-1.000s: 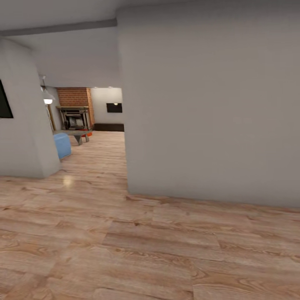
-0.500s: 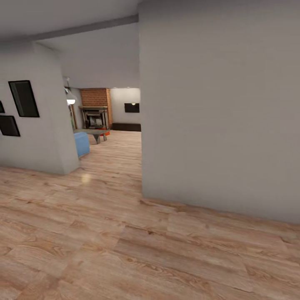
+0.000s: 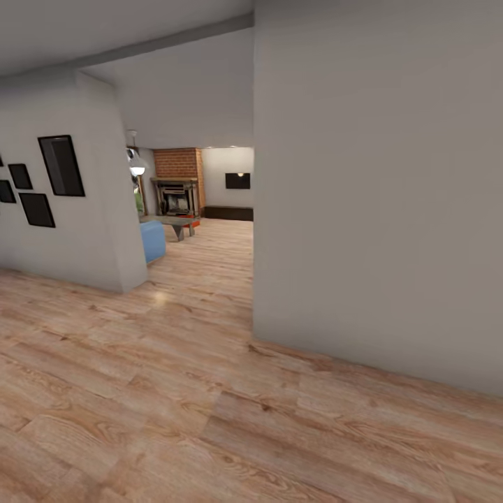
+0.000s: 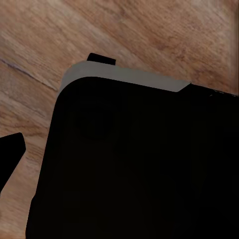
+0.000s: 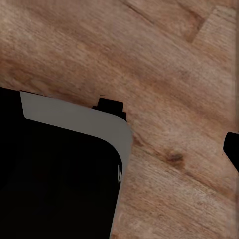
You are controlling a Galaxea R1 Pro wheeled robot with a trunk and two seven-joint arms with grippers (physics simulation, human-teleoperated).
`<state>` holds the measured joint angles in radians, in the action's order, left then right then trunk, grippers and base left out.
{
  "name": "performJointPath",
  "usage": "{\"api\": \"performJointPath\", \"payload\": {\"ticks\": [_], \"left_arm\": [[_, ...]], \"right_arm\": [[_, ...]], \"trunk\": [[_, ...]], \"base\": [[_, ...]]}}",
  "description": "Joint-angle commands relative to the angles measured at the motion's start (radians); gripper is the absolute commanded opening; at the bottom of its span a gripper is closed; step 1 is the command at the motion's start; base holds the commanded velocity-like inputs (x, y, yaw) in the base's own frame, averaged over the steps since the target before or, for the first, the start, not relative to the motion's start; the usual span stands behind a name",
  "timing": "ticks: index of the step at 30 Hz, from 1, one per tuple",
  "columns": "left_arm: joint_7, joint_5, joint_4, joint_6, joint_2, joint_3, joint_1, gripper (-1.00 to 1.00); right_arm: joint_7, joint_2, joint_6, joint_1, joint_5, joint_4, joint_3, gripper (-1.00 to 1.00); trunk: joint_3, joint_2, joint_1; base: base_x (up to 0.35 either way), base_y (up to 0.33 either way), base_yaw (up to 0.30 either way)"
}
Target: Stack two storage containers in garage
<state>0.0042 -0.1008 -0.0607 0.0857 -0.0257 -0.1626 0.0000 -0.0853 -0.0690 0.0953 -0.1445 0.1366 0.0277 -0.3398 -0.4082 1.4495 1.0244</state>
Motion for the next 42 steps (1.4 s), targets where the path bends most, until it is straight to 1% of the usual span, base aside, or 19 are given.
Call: {"api": "performJointPath", "payload": {"ticks": [1,13,42], "left_arm": [[0.0,-0.011,-0.001,0.002,0.0,0.0,0.0,1.0],[0.0,-0.01,-0.001,0.002,0.0,0.0,0.0,1.0],[0.0,-0.01,-0.001,0.002,0.0,0.0,0.0,1.0]], "right_arm": [[-0.005,0.0,0.006,-0.001,0.011,0.003,-0.007,1.0],[-0.005,0.001,0.005,-0.001,0.009,0.003,-0.011,1.0],[-0.005,0.0,0.006,-0.001,0.009,0.003,-0.01,1.0]], "trunk": [[-0.001,0.0,0.001],[-0.001,0.0,0.001],[-0.001,0.0,0.001]], "base": [[0.325,0.0,0.009],[0.325,0.0,0.018],[0.325,0.0,0.264]]}}
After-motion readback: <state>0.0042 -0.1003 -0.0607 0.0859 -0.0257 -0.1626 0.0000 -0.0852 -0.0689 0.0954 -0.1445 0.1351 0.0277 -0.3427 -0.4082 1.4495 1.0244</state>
